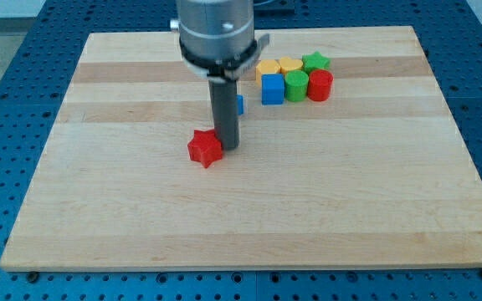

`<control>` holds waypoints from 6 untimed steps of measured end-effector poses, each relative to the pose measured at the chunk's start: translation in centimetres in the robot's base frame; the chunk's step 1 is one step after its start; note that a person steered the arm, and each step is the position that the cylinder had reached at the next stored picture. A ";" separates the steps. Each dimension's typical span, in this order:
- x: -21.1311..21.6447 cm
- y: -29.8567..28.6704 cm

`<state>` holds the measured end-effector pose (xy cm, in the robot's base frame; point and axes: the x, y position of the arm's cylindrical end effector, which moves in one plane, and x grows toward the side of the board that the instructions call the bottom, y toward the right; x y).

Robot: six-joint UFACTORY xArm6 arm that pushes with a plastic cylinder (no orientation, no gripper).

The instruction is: Move your arm below the red star

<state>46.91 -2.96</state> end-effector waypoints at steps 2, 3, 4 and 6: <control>5.3 -5.0; 1.6 -12.4; -2.1 -15.1; 3.3 -6.4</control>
